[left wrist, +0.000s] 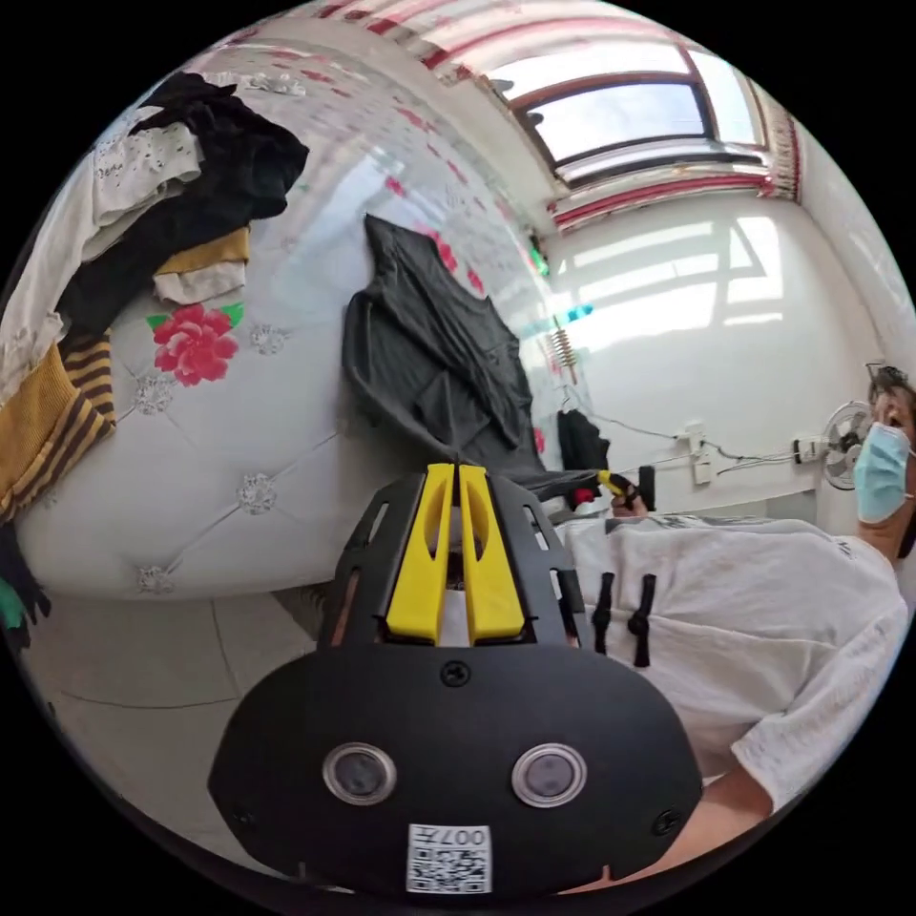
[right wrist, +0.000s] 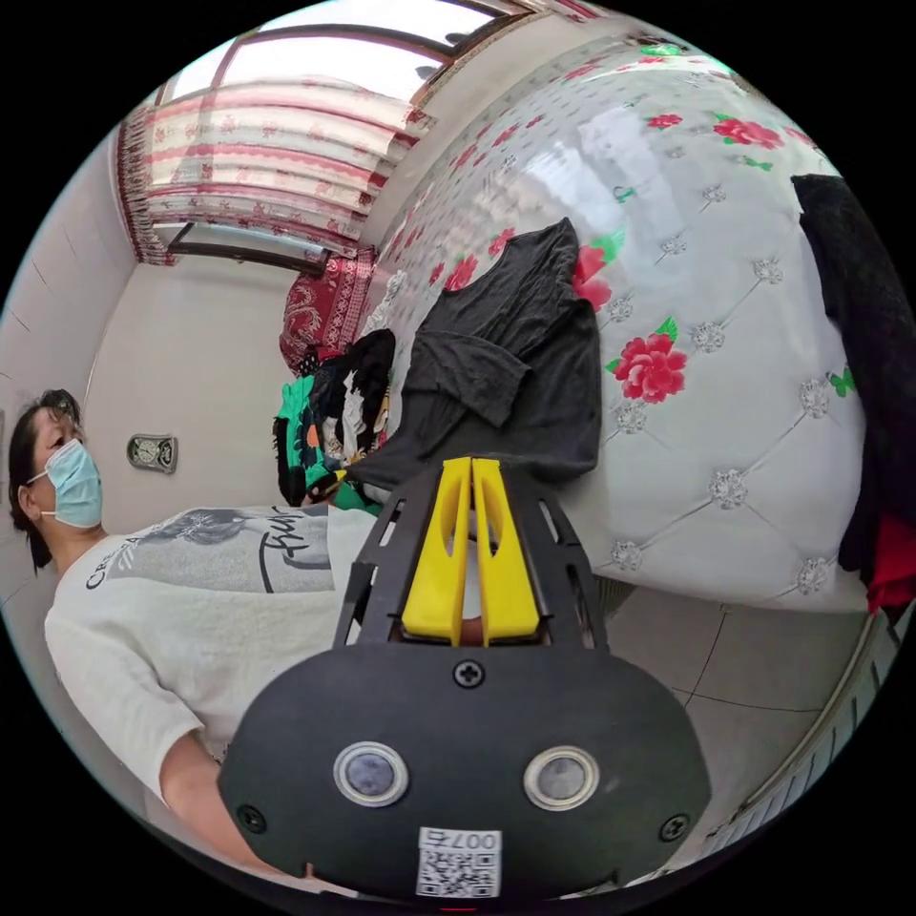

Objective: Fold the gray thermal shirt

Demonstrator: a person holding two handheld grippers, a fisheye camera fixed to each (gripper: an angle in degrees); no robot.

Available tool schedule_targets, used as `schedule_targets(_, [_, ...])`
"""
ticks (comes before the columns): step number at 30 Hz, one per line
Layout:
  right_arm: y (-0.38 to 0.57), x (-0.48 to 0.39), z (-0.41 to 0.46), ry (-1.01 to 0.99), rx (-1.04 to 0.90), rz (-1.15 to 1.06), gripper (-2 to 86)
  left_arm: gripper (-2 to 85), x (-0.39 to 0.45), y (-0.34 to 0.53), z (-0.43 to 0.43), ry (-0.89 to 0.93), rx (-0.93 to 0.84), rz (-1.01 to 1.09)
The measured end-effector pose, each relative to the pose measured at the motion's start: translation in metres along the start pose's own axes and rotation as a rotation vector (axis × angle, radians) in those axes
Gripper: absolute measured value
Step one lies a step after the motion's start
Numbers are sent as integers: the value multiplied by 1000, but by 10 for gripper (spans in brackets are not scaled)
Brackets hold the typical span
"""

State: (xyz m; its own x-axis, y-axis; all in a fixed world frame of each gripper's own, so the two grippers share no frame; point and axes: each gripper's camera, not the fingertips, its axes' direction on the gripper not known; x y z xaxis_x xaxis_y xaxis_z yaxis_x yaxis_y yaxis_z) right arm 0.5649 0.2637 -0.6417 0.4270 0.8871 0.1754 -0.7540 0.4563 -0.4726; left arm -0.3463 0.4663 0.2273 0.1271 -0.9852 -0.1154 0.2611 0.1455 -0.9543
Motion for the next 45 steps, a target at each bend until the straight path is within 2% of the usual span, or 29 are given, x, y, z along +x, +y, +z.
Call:
schedule_targets(4, [21,14,-24,-108,108,54,-1,-10,-30,6,-21,76,-15,-88])
schedule_targets(6, [21,23,-30,-151,157,88,-1,-10,-37,2,-16,55,-39,-116])
schedule_targets(8, [14,28,-21,-104,158,118,1,-10,-42,-3,-6,5,-80,-132])
schedule_targets(10, [6,28,1,-19,73,131,4,-10,-47,-9,6,-59,-124,-159])
schedule_targets(17, [18,42,110,334,-295,192,45,-9,-40,-18,1,-103,-98,-158])
schedule_targets(24, [11,67,145,251,-387,253,49,-9,-36,-26,-4,-131,-120,-188])
schedule_targets(26, [3,66,148,273,-458,186,26,-9,-34,-28,-3,-149,-129,-188])
schedule_targets(30, [-14,61,134,121,-411,132,6,-9,-30,-35,-4,-161,-122,-190])
schedule_targets(38, [-35,46,37,-104,-65,57,-1,-9,-1,-46,-24,-138,-69,-136])
schedule_targets(41, [-21,46,12,-71,-69,72,-2,-9,11,-32,-26,-152,-117,-104])
schedule_targets(45, [-4,65,11,-38,-150,181,-2,-9,-4,-11,-21,-128,-150,-204])
